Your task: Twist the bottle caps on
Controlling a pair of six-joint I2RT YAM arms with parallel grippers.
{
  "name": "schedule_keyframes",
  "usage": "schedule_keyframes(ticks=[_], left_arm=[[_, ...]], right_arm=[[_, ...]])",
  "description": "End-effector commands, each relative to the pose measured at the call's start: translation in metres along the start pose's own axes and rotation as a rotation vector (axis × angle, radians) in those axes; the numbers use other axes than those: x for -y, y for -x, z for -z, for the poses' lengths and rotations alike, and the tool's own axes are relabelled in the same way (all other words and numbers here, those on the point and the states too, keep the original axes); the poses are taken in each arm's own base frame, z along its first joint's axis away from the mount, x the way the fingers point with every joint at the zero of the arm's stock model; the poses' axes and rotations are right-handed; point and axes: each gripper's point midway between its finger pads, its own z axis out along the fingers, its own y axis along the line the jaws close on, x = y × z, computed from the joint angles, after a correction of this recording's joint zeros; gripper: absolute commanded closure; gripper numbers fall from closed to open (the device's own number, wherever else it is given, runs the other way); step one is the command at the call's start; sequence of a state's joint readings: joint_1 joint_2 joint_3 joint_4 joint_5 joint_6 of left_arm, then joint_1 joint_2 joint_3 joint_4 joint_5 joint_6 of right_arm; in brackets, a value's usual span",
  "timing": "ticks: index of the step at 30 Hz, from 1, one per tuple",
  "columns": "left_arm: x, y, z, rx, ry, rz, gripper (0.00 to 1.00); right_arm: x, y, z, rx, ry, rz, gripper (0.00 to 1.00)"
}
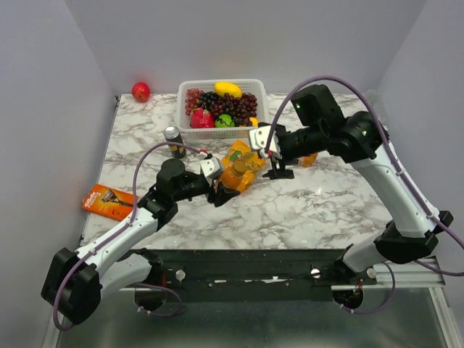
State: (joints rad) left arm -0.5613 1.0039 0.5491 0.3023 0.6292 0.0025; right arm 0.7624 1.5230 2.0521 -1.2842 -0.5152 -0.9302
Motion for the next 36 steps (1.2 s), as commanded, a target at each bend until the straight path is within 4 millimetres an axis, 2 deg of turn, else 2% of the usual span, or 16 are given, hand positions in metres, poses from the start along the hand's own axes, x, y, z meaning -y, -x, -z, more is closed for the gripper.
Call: schedule_keyframes(ticks=[1, 2, 5, 13, 17, 20, 28, 36], left_arm=[[0.009, 0.013, -0.001, -0.017, -0.079, -0.090, 1.00], [0.010, 0.017, -0.002, -0.016, -0.094, -0.111, 1.00], [0.011, 0.017, -0.003, -0.039, -0.118, -0.147, 1.00], [0.022, 0.016, -0.007, -0.091, -0.192, -0.182, 1.00], [0.023, 0.020, -0.010, -0.088, -0.205, -0.197, 1.00], [0.026, 0.019, -0.010, -0.098, -0.218, -0.199, 1.00], [0.028, 0.025, -0.011, -0.093, -0.226, -0.226, 1.00], [0.029, 0.025, -0.009, -0.096, -0.229, -0.233, 1.00]], right_arm=[[-0.032, -0.005, -0.016, 0.028, 0.133, 0.224, 0.14], [-0.040, -0.014, -0.022, 0.014, 0.160, 0.239, 0.14], [-0.045, -0.018, -0.028, 0.019, 0.164, 0.331, 0.13], [-0.028, -0.004, -0.038, 0.076, 0.077, 0.444, 0.13], [-0.030, 0.000, -0.039, 0.097, 0.088, 0.444, 0.14], [-0.034, -0.004, -0.041, 0.090, 0.112, 0.452, 0.16], [-0.048, -0.019, -0.046, 0.043, 0.228, 0.440, 0.25], [-0.044, -0.024, -0.055, 0.018, 0.242, 0.421, 0.38]])
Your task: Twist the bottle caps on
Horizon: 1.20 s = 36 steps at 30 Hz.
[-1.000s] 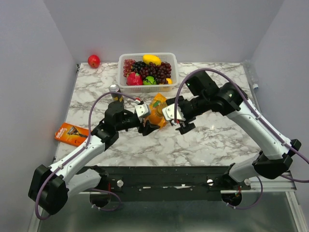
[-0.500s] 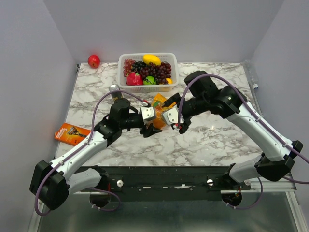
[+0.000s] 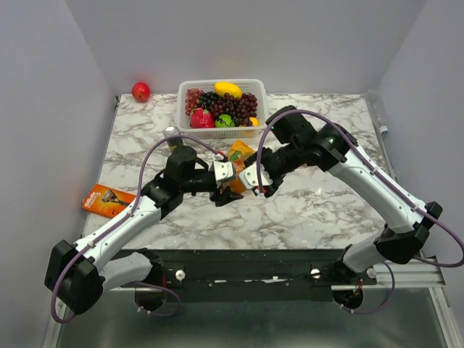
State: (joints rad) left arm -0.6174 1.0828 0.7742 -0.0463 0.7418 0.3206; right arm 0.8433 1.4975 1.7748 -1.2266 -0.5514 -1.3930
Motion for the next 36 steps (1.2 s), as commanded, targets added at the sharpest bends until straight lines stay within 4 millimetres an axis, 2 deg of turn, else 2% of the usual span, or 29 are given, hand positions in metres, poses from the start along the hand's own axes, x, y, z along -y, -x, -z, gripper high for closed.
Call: schedule_keyframes(ticks=[1, 6, 8, 9, 10, 13, 14, 15, 17, 18, 19, 24, 26, 30, 31, 32, 33, 34, 35, 36], left_arm=[[0.004, 0.015, 0.001, 0.032, -0.028, -0.039, 1.00], [0.001, 0.016, 0.000, 0.037, -0.015, -0.044, 1.00], [-0.003, 0.016, 0.000, 0.039, 0.013, -0.026, 1.00], [-0.007, 0.018, 0.000, 0.050, 0.033, -0.033, 1.00], [-0.012, 0.021, 0.000, 0.057, 0.057, -0.028, 1.00], [-0.031, 0.032, 0.002, 0.093, 0.166, -0.023, 1.00], [-0.036, 0.036, 0.004, 0.105, 0.196, -0.023, 1.00], [-0.047, 0.041, 0.006, 0.118, 0.256, -0.023, 1.00], [-0.057, 0.048, 0.010, 0.139, 0.312, -0.026, 1.00], [-0.063, 0.051, 0.012, 0.149, 0.343, -0.031, 1.00], [-0.068, 0.052, 0.013, 0.149, 0.371, -0.030, 1.00], [-0.081, 0.044, 0.016, 0.126, 0.447, -0.003, 1.00], [-0.083, 0.040, 0.017, 0.116, 0.468, 0.008, 1.00], [-0.087, 0.025, 0.018, 0.083, 0.500, 0.038, 1.00], [-0.087, 0.023, 0.018, 0.078, 0.504, 0.043, 1.00], [-0.087, 0.021, 0.018, 0.073, 0.504, 0.047, 1.00], [-0.085, 0.017, 0.016, 0.063, 0.492, 0.052, 1.00], [-0.082, 0.016, 0.015, 0.062, 0.476, 0.052, 1.00], [-0.079, 0.014, 0.014, 0.057, 0.457, 0.054, 1.00], [-0.069, 0.011, 0.010, 0.050, 0.394, 0.063, 1.00]], right_arm=[[-0.001, 0.006, 0.000, 0.017, 0.017, 0.007, 0.42], [0.002, 0.002, -0.003, 0.006, 0.011, -0.047, 0.58], [0.010, 0.002, -0.005, 0.005, -0.009, -0.099, 0.64], [0.012, 0.003, -0.006, 0.006, -0.018, -0.197, 0.67], [0.014, -0.003, -0.017, -0.004, 0.004, -0.269, 0.69], [0.025, 0.002, -0.015, 0.005, 0.000, -0.495, 0.71], [0.025, -0.002, -0.027, 0.010, 0.041, -0.568, 0.71], [0.036, 0.001, -0.020, 0.028, 0.018, -0.656, 0.71], [0.036, 0.000, -0.024, 0.029, 0.049, -0.786, 0.72], [0.037, -0.009, -0.032, 0.025, 0.075, -0.905, 0.73], [0.039, -0.004, -0.027, 0.042, 0.083, -0.954, 0.74], [0.032, -0.013, -0.043, 0.051, 0.177, -1.360, 0.80], [0.024, -0.018, -0.047, 0.026, 0.177, -1.405, 0.88], [0.026, -0.027, -0.045, -0.045, 0.115, -1.487, 0.99], [0.025, -0.027, -0.045, -0.049, 0.116, -1.495, 0.97], [0.026, -0.028, -0.045, -0.051, 0.113, -1.493, 0.89], [0.032, -0.028, -0.040, -0.038, 0.089, -1.460, 0.75], [0.039, -0.028, -0.034, -0.011, 0.069, -1.422, 0.46], [0.047, -0.024, -0.027, 0.044, 0.068, -1.375, 0.37], [0.056, -0.030, -0.016, 0.067, 0.027, -1.292, 0.34]])
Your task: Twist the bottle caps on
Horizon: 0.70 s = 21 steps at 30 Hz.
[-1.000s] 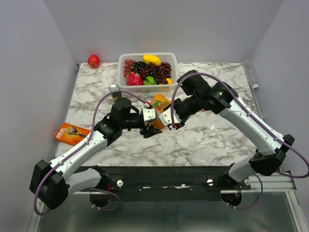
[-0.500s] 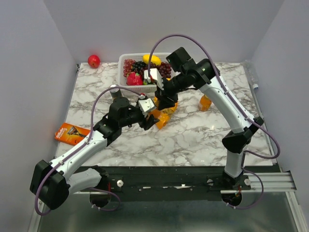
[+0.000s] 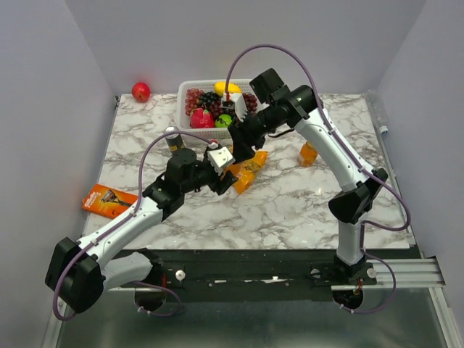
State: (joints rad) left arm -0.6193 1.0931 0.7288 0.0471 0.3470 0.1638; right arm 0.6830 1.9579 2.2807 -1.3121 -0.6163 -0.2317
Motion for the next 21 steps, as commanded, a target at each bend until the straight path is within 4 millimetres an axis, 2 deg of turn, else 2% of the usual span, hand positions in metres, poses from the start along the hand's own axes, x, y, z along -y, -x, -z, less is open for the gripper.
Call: schedule_keyframes(ticks=[1, 2, 3, 4, 5, 6, 7, 8, 10, 18, 21], left_arm=[[0.002, 0.037, -0.002, 0.131, -0.034, -0.042, 1.00], [0.007, 0.035, -0.002, 0.124, -0.063, -0.039, 1.00], [0.015, 0.032, -0.001, 0.113, -0.108, -0.035, 1.00], [0.026, 0.033, 0.001, 0.121, -0.167, -0.043, 1.00], [0.038, 0.033, 0.003, 0.123, -0.240, -0.041, 1.00], [0.041, 0.035, 0.003, 0.121, -0.263, -0.043, 1.00], [0.045, 0.037, 0.004, 0.125, -0.286, -0.050, 1.00], [0.045, 0.039, 0.004, 0.127, -0.288, -0.060, 1.00], [0.046, 0.046, 0.004, 0.139, -0.297, -0.077, 1.00], [0.046, 0.056, 0.002, 0.151, -0.319, -0.086, 1.00], [0.047, 0.058, 0.003, 0.156, -0.318, -0.091, 1.00]], right_arm=[[-0.016, 0.011, 0.027, 0.050, 0.078, 0.072, 0.31], [-0.018, 0.014, 0.034, 0.075, 0.097, 0.132, 0.30], [-0.023, 0.018, 0.051, 0.120, 0.087, 0.319, 0.29], [-0.023, 0.007, 0.047, 0.106, 0.107, 0.391, 0.27], [-0.030, 0.001, 0.052, 0.173, 0.093, 0.602, 0.24], [-0.042, 0.001, 0.067, 0.222, 0.058, 0.691, 0.23], [-0.038, 0.008, 0.066, 0.262, 0.029, 0.745, 0.20], [-0.037, -0.001, 0.059, 0.249, 0.034, 0.756, 0.20], [-0.042, -0.005, 0.055, 0.234, 0.042, 0.805, 0.19], [-0.045, 0.006, 0.048, 0.254, 0.081, 0.712, 0.21], [-0.042, 0.008, 0.045, 0.252, 0.082, 0.691, 0.25]])
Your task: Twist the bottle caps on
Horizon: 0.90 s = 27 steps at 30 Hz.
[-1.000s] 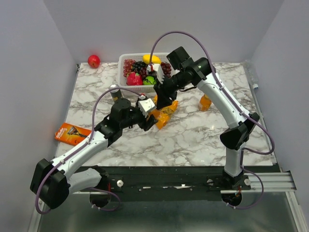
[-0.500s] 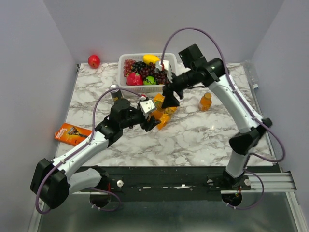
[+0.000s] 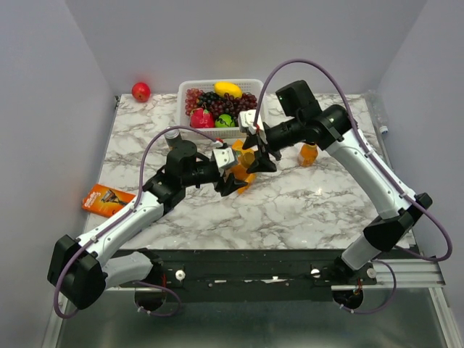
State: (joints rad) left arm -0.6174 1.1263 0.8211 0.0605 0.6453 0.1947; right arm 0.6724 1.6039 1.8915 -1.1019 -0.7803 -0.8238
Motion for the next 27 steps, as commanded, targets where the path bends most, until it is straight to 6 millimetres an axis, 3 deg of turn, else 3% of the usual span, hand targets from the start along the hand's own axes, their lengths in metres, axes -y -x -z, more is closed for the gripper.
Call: schedule_keyframes(ticks=[1, 3, 8, 13, 18, 22, 23, 25, 26, 27], left_arm=[[0.007, 0.013, 0.000, 0.027, -0.043, -0.028, 1.00], [0.006, 0.013, 0.000, 0.027, -0.040, -0.029, 1.00], [0.001, 0.012, -0.001, 0.030, -0.007, -0.012, 1.00], [-0.019, 0.016, -0.003, 0.061, 0.119, 0.013, 1.00], [-0.029, 0.018, -0.008, 0.074, 0.196, 0.054, 1.00], [-0.029, 0.017, -0.008, 0.074, 0.201, 0.082, 0.99], [-0.027, 0.016, -0.007, 0.070, 0.199, 0.084, 0.63], [-0.030, 0.011, -0.004, 0.051, 0.226, 0.095, 0.36], [-0.031, 0.009, -0.001, 0.043, 0.238, 0.089, 0.04], [-0.030, -0.001, 0.001, 0.006, 0.240, 0.096, 0.01]], right_arm=[[0.006, 0.013, -0.002, 0.047, -0.002, -0.010, 0.30], [0.006, 0.010, -0.005, 0.038, 0.010, -0.030, 0.34], [0.006, 0.009, -0.007, 0.030, 0.025, -0.090, 0.58], [0.020, 0.008, -0.016, 0.040, -0.046, -0.311, 0.74], [0.022, 0.003, -0.021, 0.049, -0.111, -0.581, 0.82], [0.018, 0.002, -0.023, 0.046, -0.089, -0.586, 0.83], [0.019, 0.001, -0.021, 0.037, -0.102, -0.568, 0.83], [0.026, -0.009, -0.014, -0.012, -0.151, -0.493, 0.83], [0.029, -0.013, -0.009, -0.028, -0.175, -0.467, 0.84], [0.039, -0.021, 0.001, -0.057, -0.221, -0.426, 0.85]])
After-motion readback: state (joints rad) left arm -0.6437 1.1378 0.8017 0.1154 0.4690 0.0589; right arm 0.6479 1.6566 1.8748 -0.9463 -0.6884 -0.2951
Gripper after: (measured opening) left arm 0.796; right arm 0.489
